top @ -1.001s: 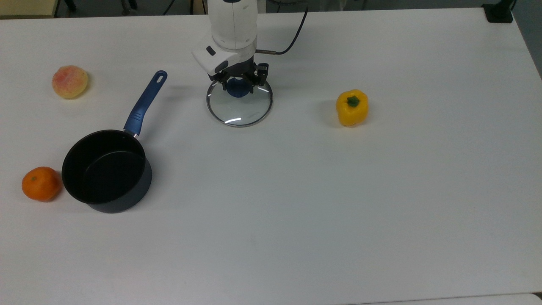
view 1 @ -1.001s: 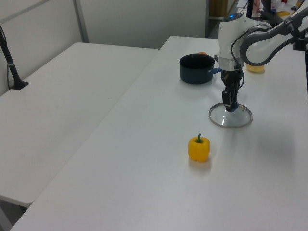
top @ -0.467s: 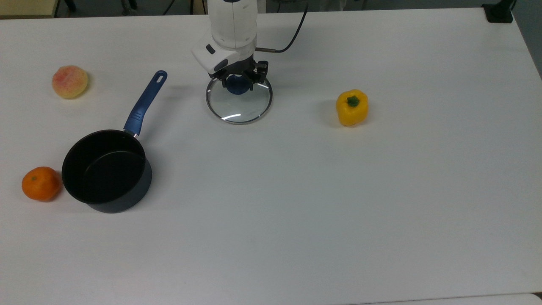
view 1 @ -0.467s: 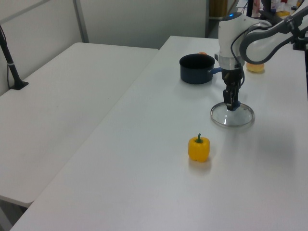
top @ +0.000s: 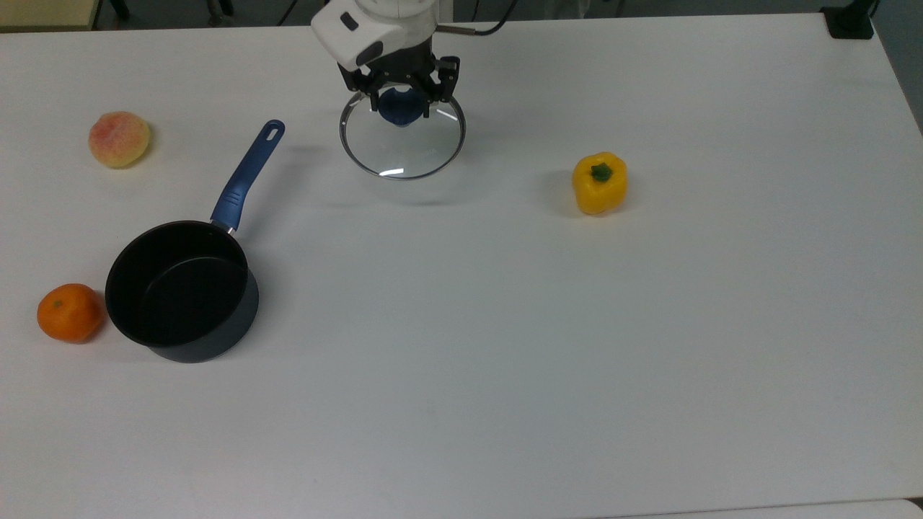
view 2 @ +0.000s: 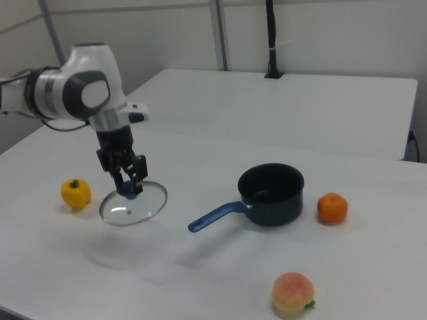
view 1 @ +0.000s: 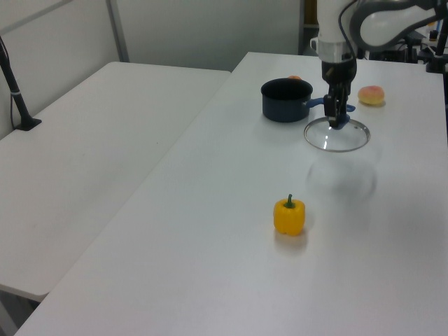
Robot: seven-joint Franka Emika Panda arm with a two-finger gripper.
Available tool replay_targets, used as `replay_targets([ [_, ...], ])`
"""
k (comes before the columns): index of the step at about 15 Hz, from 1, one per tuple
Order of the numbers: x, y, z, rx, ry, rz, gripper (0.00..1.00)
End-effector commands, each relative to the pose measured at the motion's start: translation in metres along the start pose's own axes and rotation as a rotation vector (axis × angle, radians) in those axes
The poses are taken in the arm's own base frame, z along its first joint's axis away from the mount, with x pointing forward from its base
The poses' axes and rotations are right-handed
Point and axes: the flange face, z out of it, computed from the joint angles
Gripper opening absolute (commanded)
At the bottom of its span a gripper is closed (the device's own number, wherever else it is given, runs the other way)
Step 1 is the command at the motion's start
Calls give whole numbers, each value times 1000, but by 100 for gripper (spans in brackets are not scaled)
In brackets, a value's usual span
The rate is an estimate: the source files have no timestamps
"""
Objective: Close lid
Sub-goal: 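Lift the glass lid and carry it over the black saucepan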
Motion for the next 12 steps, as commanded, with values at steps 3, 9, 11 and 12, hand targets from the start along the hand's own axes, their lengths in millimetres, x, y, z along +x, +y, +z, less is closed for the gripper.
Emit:
replay_targets([
  [3,6,13,-87,52,11,42,24],
  [9,9,60,-145,77,13,122,25],
  [11,13,76,-148,73,22,155,25],
  [12,15,89,-150,73,30,178,25],
])
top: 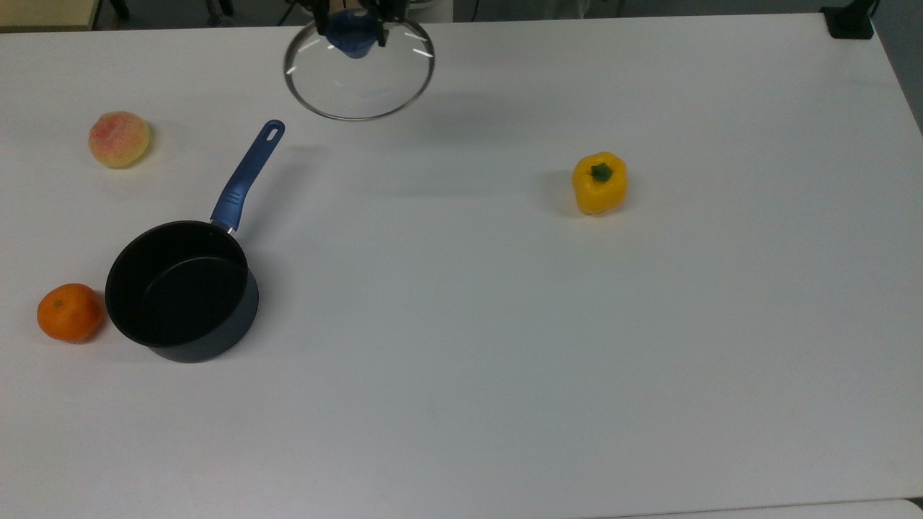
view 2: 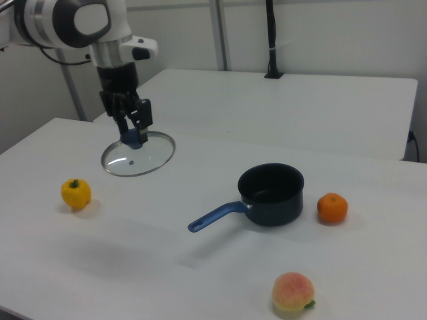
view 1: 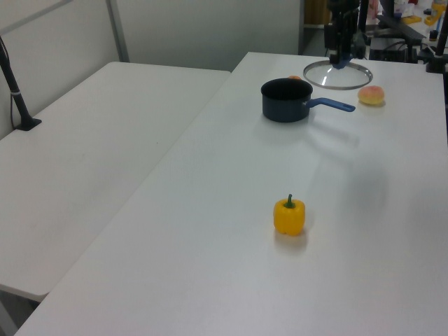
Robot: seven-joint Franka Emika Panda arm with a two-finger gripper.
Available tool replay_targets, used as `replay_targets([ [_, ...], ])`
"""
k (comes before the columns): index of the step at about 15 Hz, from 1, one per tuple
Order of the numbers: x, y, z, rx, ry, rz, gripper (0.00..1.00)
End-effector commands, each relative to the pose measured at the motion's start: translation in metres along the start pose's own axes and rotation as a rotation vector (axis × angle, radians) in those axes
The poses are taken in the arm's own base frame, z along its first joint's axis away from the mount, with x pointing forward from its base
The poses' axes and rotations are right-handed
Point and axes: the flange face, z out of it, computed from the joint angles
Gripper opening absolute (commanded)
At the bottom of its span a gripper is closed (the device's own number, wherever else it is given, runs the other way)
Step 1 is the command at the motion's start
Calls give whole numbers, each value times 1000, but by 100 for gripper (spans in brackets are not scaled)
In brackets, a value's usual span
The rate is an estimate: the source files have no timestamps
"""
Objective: Close lid
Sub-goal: 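Lift the glass lid and carry it over the black saucepan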
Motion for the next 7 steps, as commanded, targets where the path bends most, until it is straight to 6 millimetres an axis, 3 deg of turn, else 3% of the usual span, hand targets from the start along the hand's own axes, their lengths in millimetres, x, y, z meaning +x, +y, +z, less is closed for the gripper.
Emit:
replay_targets([
  [1,19,33,-9,12,4,67,25],
  [3,33,50,-11,10,21,98,25],
  [7,78,95,10,-7,77,186,25],
])
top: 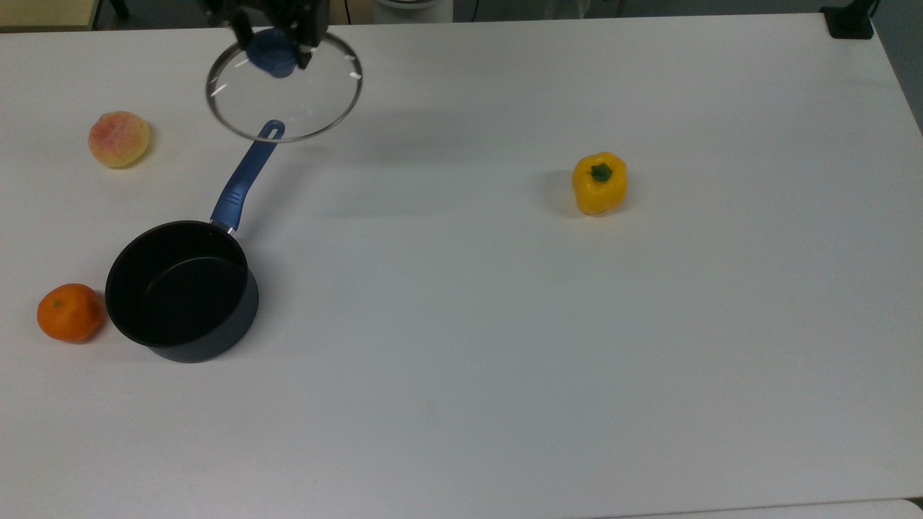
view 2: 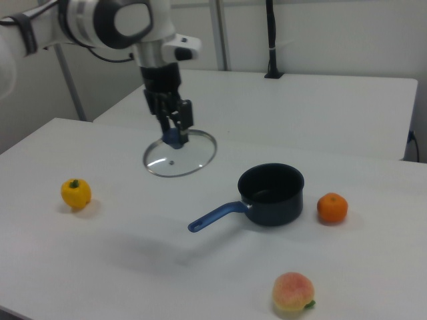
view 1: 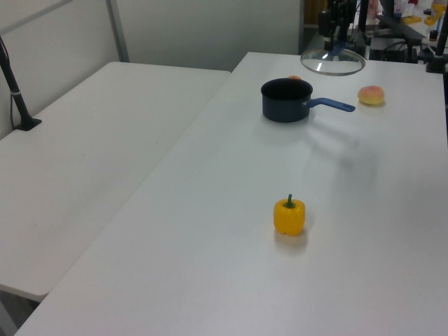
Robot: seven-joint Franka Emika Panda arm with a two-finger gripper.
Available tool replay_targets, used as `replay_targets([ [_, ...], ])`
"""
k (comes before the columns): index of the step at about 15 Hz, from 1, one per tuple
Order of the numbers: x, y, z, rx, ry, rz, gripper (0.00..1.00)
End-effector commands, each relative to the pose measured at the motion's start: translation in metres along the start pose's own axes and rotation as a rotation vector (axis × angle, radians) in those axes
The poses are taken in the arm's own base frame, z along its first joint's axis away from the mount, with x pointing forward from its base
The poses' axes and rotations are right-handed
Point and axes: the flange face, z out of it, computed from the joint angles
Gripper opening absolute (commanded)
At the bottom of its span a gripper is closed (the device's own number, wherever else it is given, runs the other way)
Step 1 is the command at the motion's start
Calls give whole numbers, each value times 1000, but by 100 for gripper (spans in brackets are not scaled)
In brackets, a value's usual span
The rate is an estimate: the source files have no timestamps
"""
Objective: Close lid
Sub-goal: 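Lift the glass lid and carry it over the black saucepan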
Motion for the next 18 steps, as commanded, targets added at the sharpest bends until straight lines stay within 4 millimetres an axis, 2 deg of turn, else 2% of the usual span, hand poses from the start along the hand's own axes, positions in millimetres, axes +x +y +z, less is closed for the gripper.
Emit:
replay_targets([
  [1,45,23,14,-9,42,65,25],
  [4,67,40,29,-26,44,109,25],
  [5,72,48,38,-30,33,122,25],
  [6,78,49,53,-36,11,125,25],
  [7,85,49,59,-39,13,137,25],
  [8,98,53,67,-44,22,169,25],
  [9,111,55,85,-52,16,176,25],
  [11,123,66,98,-53,25,214,25],
  [14,137,68,111,-45,84,261,25],
  [18,151,71,115,-26,176,327,25],
])
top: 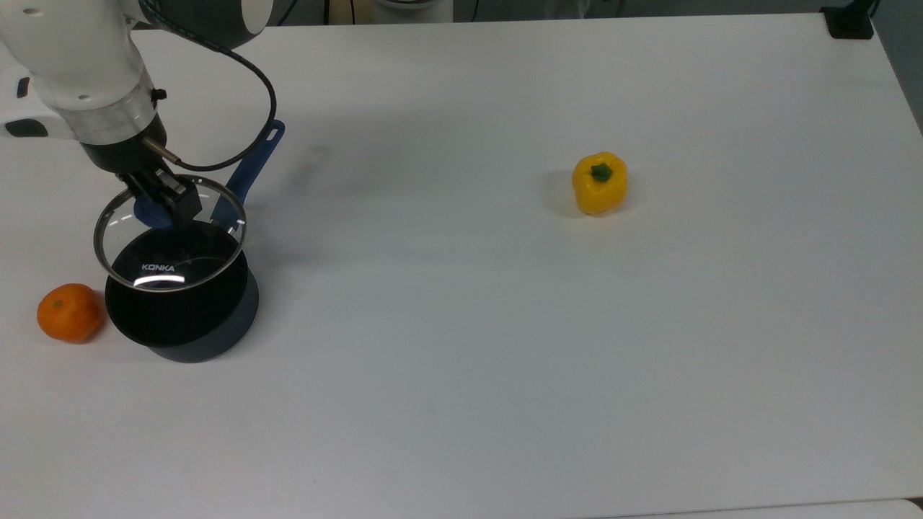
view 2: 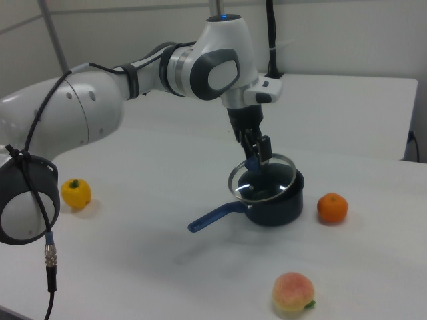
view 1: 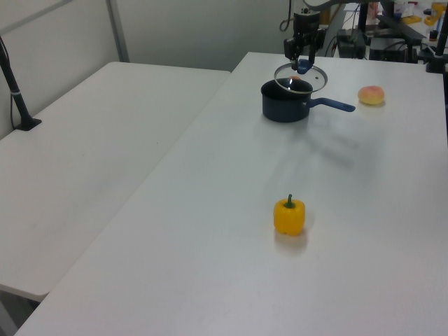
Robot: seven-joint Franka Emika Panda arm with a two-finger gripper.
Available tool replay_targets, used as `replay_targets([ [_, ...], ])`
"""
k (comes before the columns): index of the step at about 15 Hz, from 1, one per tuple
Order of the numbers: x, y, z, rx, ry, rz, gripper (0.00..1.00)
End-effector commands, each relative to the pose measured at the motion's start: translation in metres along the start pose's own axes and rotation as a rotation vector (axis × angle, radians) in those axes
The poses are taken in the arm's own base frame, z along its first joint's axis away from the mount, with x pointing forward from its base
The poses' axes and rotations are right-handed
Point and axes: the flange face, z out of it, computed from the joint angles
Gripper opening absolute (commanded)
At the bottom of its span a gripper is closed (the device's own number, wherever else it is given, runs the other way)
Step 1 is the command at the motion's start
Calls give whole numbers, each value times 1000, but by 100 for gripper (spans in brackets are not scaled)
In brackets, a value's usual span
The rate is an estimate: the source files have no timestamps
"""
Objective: Close lid
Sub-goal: 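Lower the lid onto the saucepan rim and seat it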
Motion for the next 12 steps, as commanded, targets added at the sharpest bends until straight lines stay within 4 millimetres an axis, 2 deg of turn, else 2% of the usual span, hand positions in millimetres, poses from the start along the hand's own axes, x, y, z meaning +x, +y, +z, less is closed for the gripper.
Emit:
replay_targets([
  [1,11,-4,-4,34,74,70,25],
  [7,20,-3,-4,61,143,86,25],
  [12,18,-6,4,64,136,83,25],
])
